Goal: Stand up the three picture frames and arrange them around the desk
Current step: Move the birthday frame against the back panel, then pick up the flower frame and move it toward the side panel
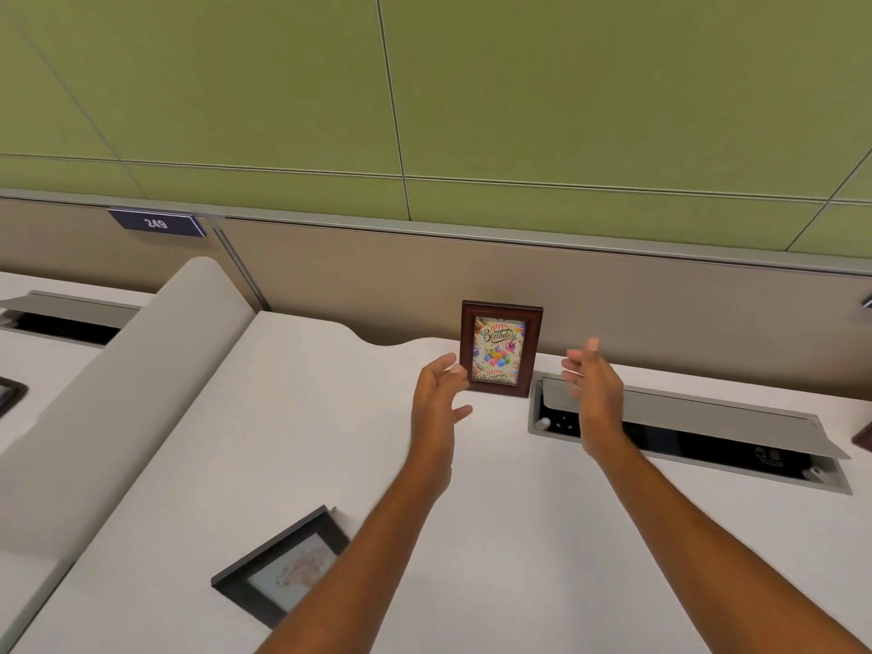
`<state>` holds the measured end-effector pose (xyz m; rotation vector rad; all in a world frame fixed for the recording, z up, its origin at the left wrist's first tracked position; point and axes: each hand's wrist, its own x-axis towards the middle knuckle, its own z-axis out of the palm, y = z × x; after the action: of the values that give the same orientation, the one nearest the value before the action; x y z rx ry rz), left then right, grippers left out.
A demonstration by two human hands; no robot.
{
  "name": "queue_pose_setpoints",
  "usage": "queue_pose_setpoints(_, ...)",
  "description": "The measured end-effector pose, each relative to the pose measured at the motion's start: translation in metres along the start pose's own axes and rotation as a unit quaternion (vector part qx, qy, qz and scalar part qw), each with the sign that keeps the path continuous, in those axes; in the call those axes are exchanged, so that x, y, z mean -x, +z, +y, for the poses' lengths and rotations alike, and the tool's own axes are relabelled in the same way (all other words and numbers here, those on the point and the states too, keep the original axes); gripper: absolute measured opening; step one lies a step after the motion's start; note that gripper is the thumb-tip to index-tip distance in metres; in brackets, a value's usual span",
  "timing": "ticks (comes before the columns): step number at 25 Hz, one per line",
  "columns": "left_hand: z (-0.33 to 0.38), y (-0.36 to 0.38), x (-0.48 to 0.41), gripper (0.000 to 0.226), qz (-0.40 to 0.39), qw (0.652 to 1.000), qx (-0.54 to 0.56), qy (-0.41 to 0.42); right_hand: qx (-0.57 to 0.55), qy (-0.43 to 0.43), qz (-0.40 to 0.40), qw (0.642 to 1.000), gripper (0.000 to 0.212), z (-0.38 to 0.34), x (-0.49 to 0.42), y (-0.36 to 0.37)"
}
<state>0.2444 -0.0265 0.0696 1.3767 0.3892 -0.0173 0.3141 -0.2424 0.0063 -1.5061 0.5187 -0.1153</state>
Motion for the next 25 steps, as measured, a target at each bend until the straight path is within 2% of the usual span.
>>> queue_pose_setpoints(4,0.014,-0.034,0.069,0.024,-0.013,0.999,0.002,0.036,-0.030,0.021,-0.018,0.999,0.065,0.021,0.054,-0.013)
queue_pose_setpoints(8,0.032,-0.084,0.120,0.029,0.016,0.996,-0.032,0.079,-0.012,0.041,-0.101,0.994,0.071,0.034,0.106,-0.004)
queue_pose_setpoints(11,0.040,-0.133,0.148,0.039,0.085,0.992,-0.038,0.088,0.006,0.042,-0.155,0.987,0.071,0.038,0.140,0.013)
queue_pose_setpoints(15,0.035,-0.197,0.173,0.039,0.202,0.976,-0.015,0.080,0.045,0.036,-0.218,0.974,0.073,0.040,0.178,0.042)
queue_pose_setpoints(20,-0.004,-0.247,0.191,0.040,0.351,0.936,0.003,0.004,0.106,0.046,-0.301,0.947,0.078,0.045,0.221,0.080)
queue_pose_setpoints(22,-0.025,-0.256,0.194,0.049,0.343,0.937,-0.004,-0.061,0.134,0.052,-0.346,0.927,0.079,0.047,0.235,0.094)
queue_pose_setpoints(25,-0.049,-0.261,0.195,0.081,0.264,0.953,-0.007,-0.146,0.168,0.063,-0.402,0.898,0.082,0.051,0.250,0.110)
